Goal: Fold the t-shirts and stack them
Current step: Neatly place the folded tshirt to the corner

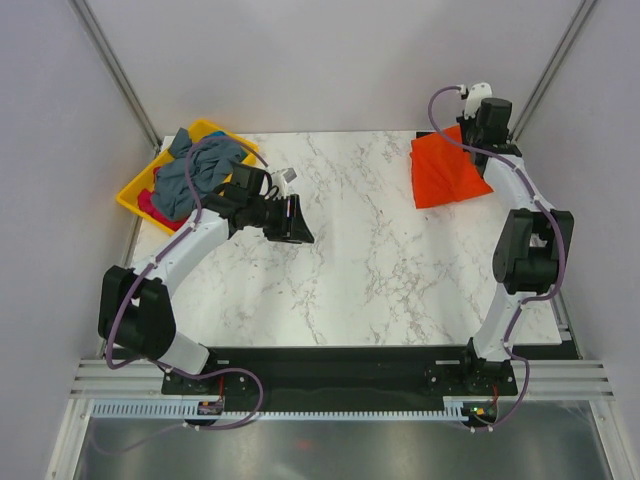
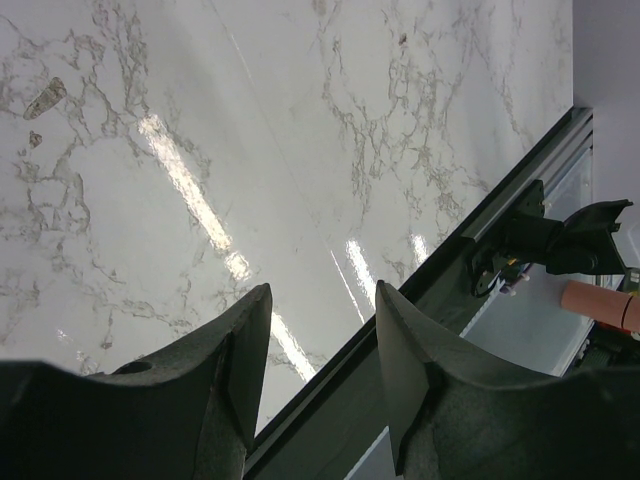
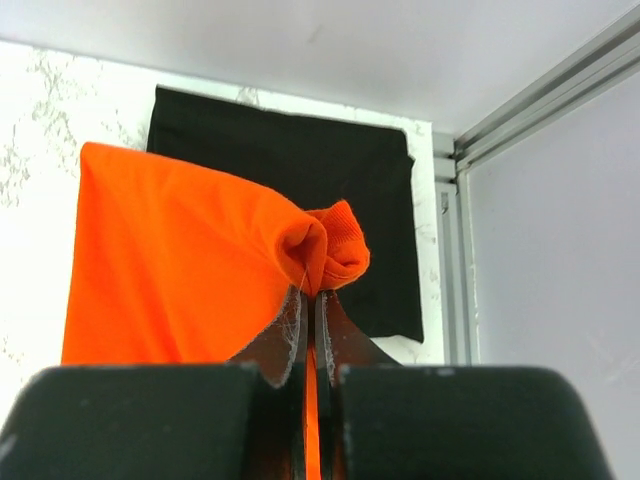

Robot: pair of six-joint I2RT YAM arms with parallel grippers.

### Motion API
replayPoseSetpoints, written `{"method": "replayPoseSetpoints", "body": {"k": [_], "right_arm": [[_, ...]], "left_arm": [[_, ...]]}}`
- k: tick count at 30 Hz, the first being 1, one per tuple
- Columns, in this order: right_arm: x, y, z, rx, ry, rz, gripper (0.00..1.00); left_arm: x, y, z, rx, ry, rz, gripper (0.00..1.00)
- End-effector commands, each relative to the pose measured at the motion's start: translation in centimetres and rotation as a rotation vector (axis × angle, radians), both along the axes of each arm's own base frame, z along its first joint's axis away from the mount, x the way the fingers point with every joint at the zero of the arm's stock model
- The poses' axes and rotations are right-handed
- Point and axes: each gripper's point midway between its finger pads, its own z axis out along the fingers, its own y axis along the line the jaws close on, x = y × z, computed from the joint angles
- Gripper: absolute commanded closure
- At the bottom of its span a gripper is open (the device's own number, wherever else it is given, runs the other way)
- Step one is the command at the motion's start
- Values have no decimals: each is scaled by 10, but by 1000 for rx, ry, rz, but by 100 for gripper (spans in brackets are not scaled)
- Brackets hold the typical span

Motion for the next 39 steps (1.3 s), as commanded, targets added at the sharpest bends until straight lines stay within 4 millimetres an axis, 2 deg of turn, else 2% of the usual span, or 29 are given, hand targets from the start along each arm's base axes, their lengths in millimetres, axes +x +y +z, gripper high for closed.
{"method": "replayPoseSetpoints", "body": {"k": [1, 7, 8, 10, 11, 12, 13, 14, 15, 16, 17, 19, 22, 24, 28, 29, 30, 31, 32, 34, 35, 36, 39], "right_arm": [[23, -9, 47, 2, -146, 3, 100], [34, -24, 49, 39, -171, -9, 100], [39, -26, 42, 41, -165, -11, 100], [47, -32, 43, 44, -178, -25, 100], [53, -35, 30, 49, -161, -31, 100], [59, -38, 38, 48, -182, -38, 100], [63, -46, 35, 65, -189, -61, 100], [69, -50, 20, 79, -174, -69, 100], [75, -55, 26, 88, -196, -77, 100], [80, -58, 22, 100, -196, -81, 100], [85, -63, 6, 120, -181, -91, 100], [96, -68, 3, 136, -209, -94, 100], [100, -72, -1, 152, -232, -101, 100], [99, -71, -4, 174, -240, -89, 100], [96, -76, 6, 208, -286, -99, 100], [94, -78, 16, 210, -306, -101, 100], [90, -80, 12, 215, -305, -122, 100], [87, -84, 26, 240, -343, -142, 100], [83, -86, 20, 261, -339, -155, 100], [74, -94, 44, 329, -433, -180, 100], [67, -95, 31, 356, -424, -197, 100], [63, -104, 39, 362, -472, -233, 100], [56, -113, 35, 413, -515, -289, 100]], "left_arm": [[3, 1, -3, 17, -32, -20, 47], [3, 1, -7, 22, -26, -18, 47], [3, 1, -9, 22, -18, -20, 47], [3, 1, -9, 25, -17, -18, 47], [3, 1, -8, 23, -22, -20, 47], [3, 1, -9, 25, -21, -21, 47], [4, 2, -9, 28, -22, -16, 47], [4, 2, -9, 30, -23, -16, 47], [4, 2, -10, 32, -21, -17, 47], [4, 2, -10, 36, -24, -13, 47], [5, 3, -11, 39, -22, -10, 47], [5, 4, -13, 46, -21, -8, 47], [6, 3, -15, 43, -12, -12, 47], [6, 3, -15, 44, -12, -11, 47], [7, 3, -15, 45, -15, -11, 47], [7, 3, -15, 45, -16, -12, 47], [7, 3, -15, 45, -15, -11, 47], [6, 3, -14, 44, -16, -13, 47], [6, 3, -15, 44, -13, -12, 47], [6, 3, -14, 44, -16, -11, 47], [6, 3, -14, 46, -18, -11, 47], [6, 3, -14, 46, -17, -11, 47], [5, 5, -14, 54, -25, -6, 47]]}}
